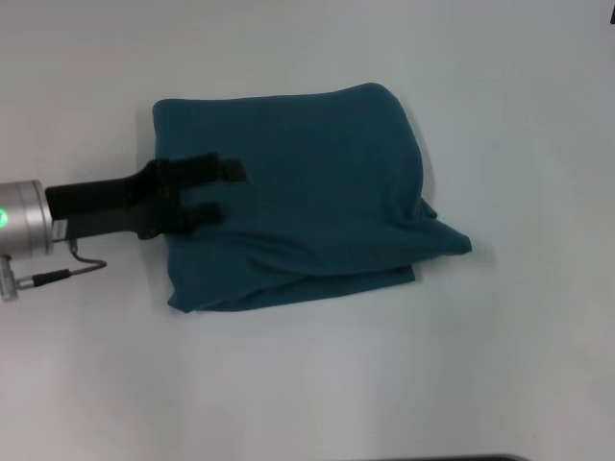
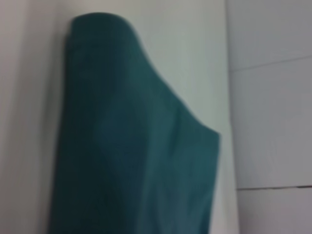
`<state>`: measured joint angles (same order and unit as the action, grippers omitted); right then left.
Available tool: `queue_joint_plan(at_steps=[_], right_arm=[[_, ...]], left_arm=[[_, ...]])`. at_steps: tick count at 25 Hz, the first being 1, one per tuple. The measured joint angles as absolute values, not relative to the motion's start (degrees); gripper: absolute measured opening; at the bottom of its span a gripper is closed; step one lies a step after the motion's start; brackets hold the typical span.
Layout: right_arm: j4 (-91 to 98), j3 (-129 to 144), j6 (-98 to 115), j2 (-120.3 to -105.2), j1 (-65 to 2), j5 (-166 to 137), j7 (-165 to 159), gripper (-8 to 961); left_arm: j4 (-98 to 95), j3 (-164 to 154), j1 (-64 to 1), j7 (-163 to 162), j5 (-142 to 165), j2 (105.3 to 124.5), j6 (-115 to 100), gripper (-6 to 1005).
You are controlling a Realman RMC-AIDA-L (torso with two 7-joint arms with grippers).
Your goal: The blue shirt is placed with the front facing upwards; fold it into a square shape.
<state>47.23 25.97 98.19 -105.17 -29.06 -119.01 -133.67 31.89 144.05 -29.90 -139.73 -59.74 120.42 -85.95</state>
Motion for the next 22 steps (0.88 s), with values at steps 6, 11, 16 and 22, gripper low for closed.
queue_joint_plan(at_steps=[6, 11, 16, 22], right_arm=[[47.58, 27.09, 98.69, -105.05, -30.26, -119.15, -132.77, 720], [48.46, 31.93, 97.32, -105.76, -35.03, -125.63, -132.35, 721], [48.58, 36.09, 93.38, -107.91, -42.32, -136.12, -135.41, 721], [48.07, 43.79, 90.63, -110.05, -48.2, -142.43, -141.69, 720]], left_arm=[[38.9, 146.73, -28.7, -136.29, -63.71, 119.99, -98.19, 874], [40.26, 148.35, -28.49, -133.68, -66.88, 117.79, -106.68, 873], [40.32, 153.15, -27.74, -134.5, -67.27, 116.9, -108.44, 873], [40.34, 155.26, -26.98, -134.88, -68.11, 116.91, -108.89, 873]])
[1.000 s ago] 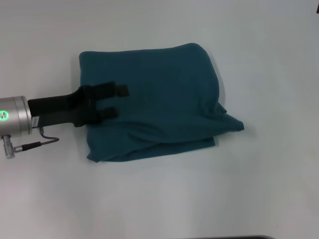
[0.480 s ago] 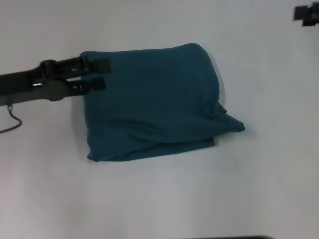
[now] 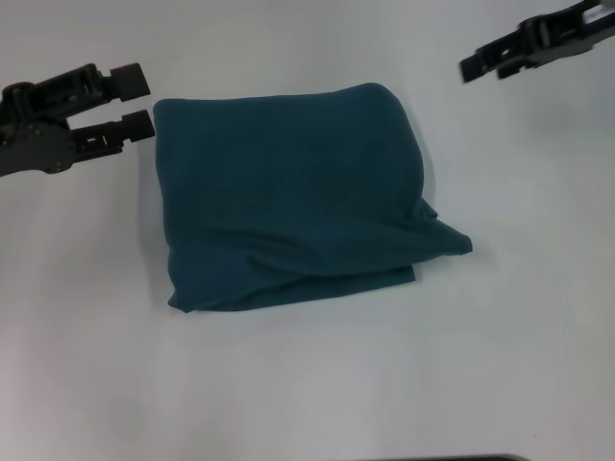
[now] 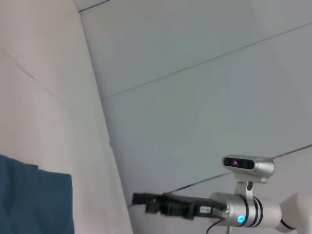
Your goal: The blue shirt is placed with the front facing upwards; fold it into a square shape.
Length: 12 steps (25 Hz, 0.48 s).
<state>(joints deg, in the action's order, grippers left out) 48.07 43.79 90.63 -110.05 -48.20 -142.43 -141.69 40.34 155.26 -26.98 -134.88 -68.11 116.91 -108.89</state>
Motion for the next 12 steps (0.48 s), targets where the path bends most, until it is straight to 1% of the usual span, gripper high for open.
queue_joint_plan(at_steps=[5, 10, 12], right_arm=[[47.8, 46.9, 96.47, -110.93, -50.11, -142.88, -142.7, 720], [47.35, 44.94, 105.7, -110.97, -50.27, -141.98, -143.03, 721], [46.13, 43.93, 108.26, -110.72, -50.19, -141.17, -143.24, 721]], left_arm=[[40.04, 155.43, -27.21, -134.95, -68.26, 116.89, -108.5, 874], [40.03, 155.48, -27.29, -134.95, -68.29, 116.84, -107.77, 874], [40.11, 155.48, -27.3, -134.95, -68.32, 116.82, -107.45, 874]])
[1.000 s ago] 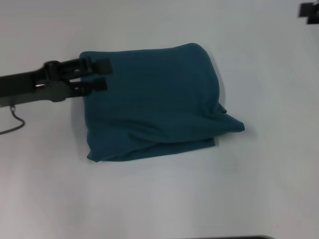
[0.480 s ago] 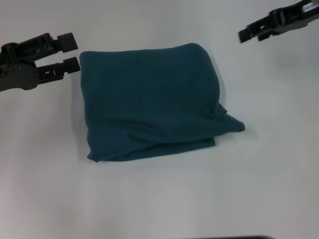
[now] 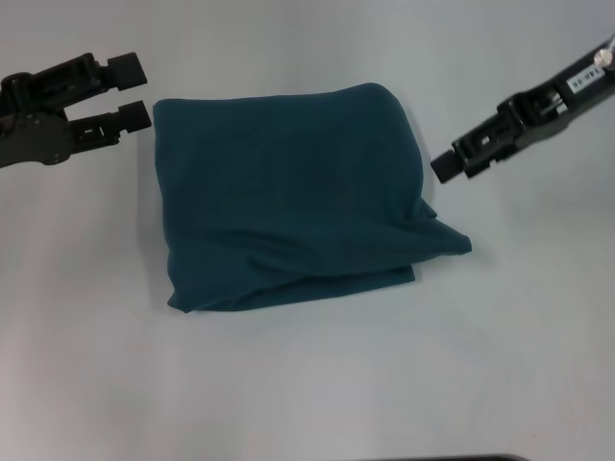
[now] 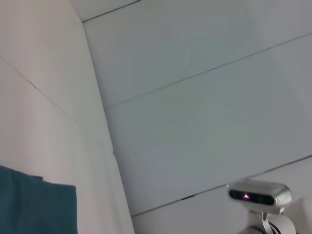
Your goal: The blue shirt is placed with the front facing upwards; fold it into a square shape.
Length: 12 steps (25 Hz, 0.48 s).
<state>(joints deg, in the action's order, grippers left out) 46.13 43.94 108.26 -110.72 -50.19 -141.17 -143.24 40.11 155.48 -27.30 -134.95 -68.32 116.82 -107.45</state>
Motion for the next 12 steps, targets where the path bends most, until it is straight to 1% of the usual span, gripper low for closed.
queue_joint_plan(at_steps=[3, 6, 8, 12], right_arm=[[44.03, 43.48, 109.68, -110.17, -50.0, -140.51, -144.26, 721], [42.92, 43.6, 107.59, -110.07, -49.69, -140.64, -145.7, 720], [41.19, 43.38, 104.73, -110.51, -49.61, -140.63, -146.26, 720], [36.59, 43.83, 98.88, -112.1, -49.74, -140.59, -146.38, 721]], left_arm=[[40.22, 155.48, -27.45, -134.93, -68.49, 116.81, -106.76, 874], [40.25, 155.48, -27.57, -134.73, -68.54, 116.8, -106.37, 874], [40.25, 155.48, -27.56, -134.55, -68.55, 116.8, -106.09, 874], [40.26, 155.48, -27.21, -134.42, -68.56, 116.82, -105.46, 874]])
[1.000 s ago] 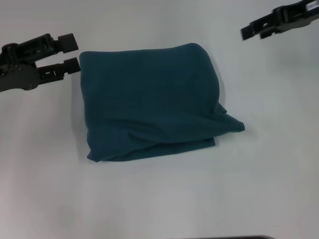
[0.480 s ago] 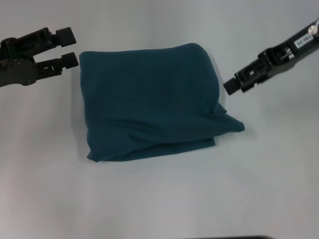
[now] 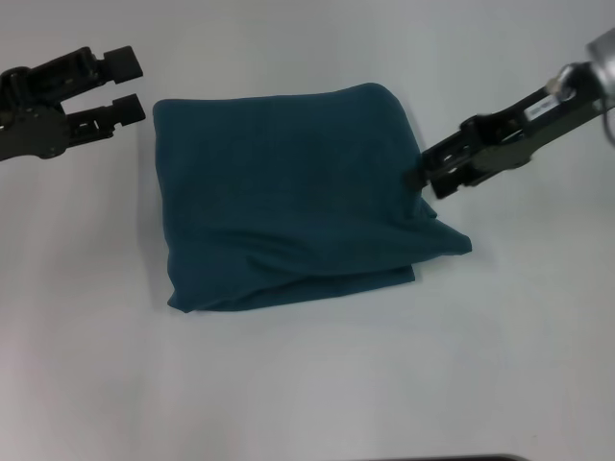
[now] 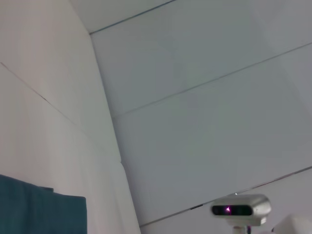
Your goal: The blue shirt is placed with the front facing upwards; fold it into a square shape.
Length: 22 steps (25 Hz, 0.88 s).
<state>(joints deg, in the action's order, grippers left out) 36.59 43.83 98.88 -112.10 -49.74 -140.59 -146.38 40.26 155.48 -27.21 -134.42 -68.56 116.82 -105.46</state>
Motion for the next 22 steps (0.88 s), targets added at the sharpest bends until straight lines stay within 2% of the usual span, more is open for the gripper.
queue_joint_plan(at_steps=[1, 8, 22], right_arm=[[34.83, 44.64, 96.66, -112.78, -50.01, -140.74, -146.28, 721], [33.04, 45.89, 95.24, -114.35, -50.2, -140.81, -146.56, 721], [30.93, 50.68, 91.81, -114.16, -48.04, -144.07, -148.64, 720]], left_arm=[[40.26, 155.48, -27.13, -134.41, -68.56, 116.82, -105.36, 873], [40.27, 155.48, -26.96, -134.25, -68.56, 116.79, -104.58, 873], [40.08, 154.92, -27.04, -134.03, -68.16, 116.97, -103.01, 873]])
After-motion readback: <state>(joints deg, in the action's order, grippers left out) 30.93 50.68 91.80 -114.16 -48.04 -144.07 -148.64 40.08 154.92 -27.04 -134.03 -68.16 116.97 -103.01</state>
